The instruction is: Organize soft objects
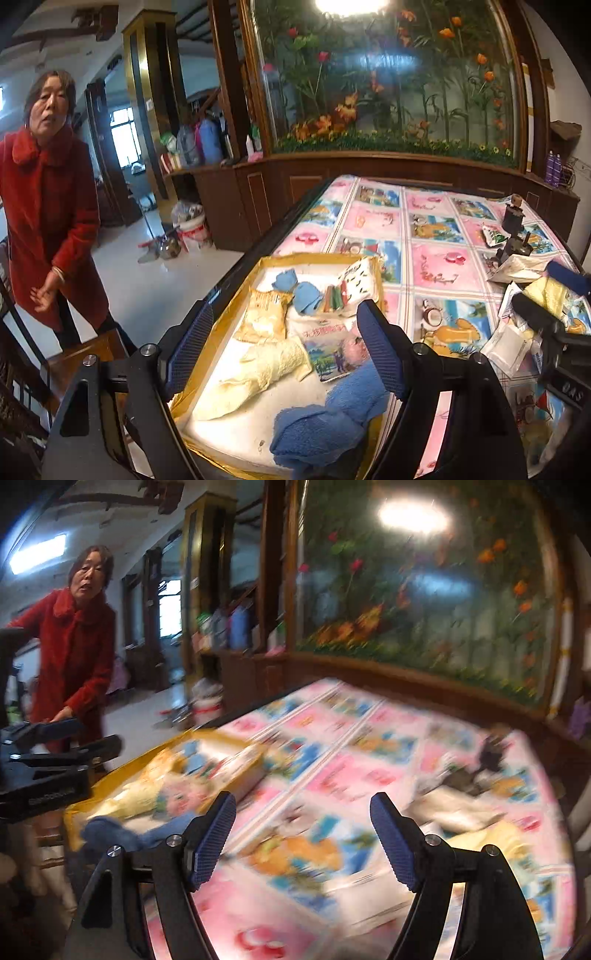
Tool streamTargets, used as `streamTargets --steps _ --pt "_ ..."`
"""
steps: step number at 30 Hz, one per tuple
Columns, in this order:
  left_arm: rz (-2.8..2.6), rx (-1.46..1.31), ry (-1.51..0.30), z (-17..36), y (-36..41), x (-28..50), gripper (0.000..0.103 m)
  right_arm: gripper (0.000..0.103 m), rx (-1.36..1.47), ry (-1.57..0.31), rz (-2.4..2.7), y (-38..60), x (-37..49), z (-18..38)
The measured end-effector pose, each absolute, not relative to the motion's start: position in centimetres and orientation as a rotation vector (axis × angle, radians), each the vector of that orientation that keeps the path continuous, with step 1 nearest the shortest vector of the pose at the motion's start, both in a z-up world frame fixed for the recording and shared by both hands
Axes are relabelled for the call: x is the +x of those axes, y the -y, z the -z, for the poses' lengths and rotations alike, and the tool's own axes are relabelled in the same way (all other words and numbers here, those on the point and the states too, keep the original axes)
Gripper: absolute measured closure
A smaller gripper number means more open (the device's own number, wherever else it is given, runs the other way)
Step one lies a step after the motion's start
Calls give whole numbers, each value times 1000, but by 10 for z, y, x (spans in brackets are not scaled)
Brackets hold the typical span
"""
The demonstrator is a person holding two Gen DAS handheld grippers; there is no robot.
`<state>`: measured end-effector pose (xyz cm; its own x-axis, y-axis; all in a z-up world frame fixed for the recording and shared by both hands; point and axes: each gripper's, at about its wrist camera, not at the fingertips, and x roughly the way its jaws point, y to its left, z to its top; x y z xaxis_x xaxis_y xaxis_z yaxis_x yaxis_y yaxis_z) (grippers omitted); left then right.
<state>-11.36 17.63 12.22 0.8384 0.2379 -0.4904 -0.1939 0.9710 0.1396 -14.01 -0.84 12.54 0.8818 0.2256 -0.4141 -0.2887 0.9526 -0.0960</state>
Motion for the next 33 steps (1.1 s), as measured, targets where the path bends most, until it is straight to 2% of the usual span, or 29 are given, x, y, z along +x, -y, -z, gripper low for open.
streamTargets --steps 2,3,10,19,26,33 --pt "-218 93 -499 -125 -172 -119 19 12 -223 -255 -133 12 -159 -131" --pt "-212 95 -490 -126 -169 -121 19 1 -257 -173 -72 13 -170 -134" --pt "-174 105 -503 -122 -153 -122 19 0 -429 272 158 14 -233 -134" --pt "-135 108 -432 -129 -143 -135 19 0 -500 460 263 1 -259 -125" --pt "-141 103 -255 -137 -142 -162 17 0 -507 993 498 -11 -304 -91" --pt "-151 105 -234 -138 -141 -164 17 0 -547 1031 462 -28 -310 -76"
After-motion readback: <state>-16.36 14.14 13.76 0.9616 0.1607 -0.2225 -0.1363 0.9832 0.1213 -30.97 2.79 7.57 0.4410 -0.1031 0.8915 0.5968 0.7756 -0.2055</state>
